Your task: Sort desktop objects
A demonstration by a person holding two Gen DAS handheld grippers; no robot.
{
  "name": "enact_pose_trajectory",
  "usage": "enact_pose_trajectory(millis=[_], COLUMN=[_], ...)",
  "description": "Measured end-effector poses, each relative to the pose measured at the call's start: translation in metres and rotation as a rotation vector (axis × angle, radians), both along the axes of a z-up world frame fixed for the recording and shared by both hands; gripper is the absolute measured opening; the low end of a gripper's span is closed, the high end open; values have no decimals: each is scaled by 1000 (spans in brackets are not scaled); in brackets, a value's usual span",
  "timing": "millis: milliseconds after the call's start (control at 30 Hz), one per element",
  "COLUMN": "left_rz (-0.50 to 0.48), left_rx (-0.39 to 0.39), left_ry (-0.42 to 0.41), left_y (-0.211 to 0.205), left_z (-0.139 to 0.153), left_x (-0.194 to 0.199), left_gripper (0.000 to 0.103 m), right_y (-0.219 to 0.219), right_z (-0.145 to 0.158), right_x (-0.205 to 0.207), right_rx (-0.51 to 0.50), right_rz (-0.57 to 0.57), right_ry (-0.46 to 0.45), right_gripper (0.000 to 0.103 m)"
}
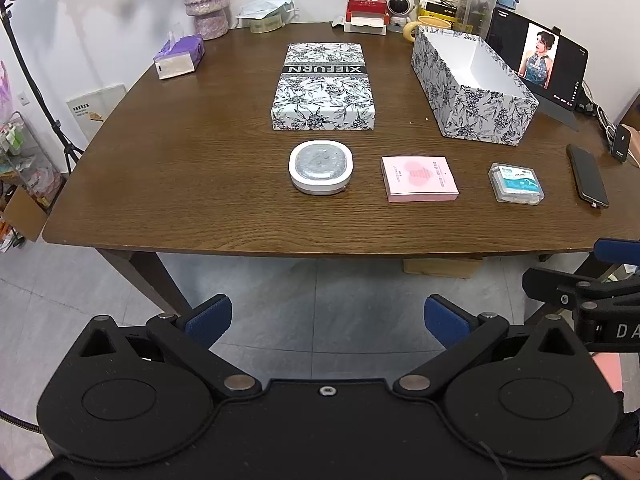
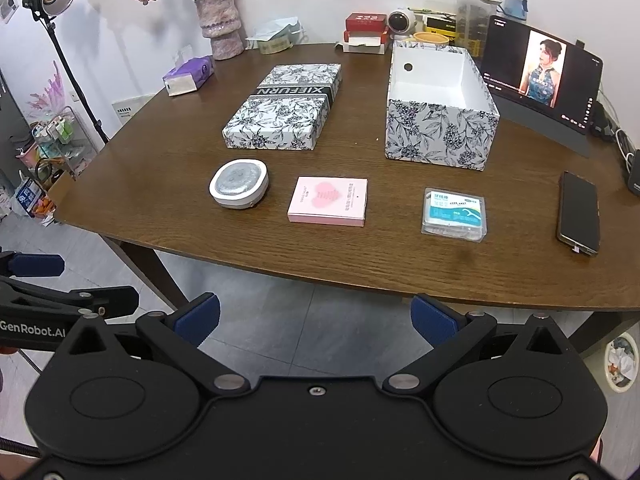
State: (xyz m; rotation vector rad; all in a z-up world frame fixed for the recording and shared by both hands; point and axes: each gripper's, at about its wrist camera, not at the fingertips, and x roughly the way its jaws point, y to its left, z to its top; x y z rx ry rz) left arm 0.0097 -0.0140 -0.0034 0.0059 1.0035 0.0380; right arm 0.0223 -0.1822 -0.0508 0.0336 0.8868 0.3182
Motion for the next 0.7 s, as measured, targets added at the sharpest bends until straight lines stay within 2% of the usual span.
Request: enact_pose_trajectory(millis=[433, 500, 700], left_rz=[30, 32, 30], left_rx=[6, 12, 14], left_ry=[-15, -18, -13], left_y=[-18, -20, -25], left_z=[5, 5, 1], left_x=[1, 2, 9], left_gripper=[103, 103, 103], right_y=[-37, -2, -11], right_z=[2, 2, -5], right_x=[15, -5, 4], right_rx=[13, 13, 25], right_rz=[25, 20, 14], right_ry=[-11, -11, 4], right_gripper=[103, 103, 103])
